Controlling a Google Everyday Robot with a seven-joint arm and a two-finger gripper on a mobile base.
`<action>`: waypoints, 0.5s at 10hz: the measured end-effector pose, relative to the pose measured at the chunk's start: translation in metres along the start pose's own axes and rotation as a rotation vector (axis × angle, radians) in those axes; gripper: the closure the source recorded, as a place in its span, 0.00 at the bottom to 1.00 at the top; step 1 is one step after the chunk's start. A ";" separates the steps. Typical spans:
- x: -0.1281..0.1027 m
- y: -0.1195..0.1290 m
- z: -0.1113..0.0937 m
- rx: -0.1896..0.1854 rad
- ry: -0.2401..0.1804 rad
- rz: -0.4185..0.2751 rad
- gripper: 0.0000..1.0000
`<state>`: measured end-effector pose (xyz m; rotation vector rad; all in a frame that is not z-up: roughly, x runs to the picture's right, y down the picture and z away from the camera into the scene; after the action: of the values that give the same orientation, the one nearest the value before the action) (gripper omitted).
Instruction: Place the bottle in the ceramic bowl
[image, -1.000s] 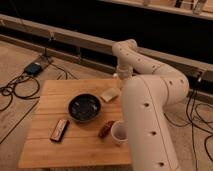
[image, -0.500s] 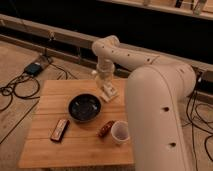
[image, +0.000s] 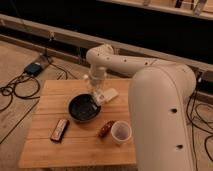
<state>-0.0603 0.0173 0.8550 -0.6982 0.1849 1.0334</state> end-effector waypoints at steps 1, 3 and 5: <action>0.001 0.006 0.009 -0.020 -0.005 0.012 1.00; -0.002 0.020 0.022 -0.044 -0.004 -0.005 1.00; -0.011 0.037 0.034 -0.069 -0.004 -0.049 1.00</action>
<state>-0.1032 0.0420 0.8693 -0.7594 0.1285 0.9982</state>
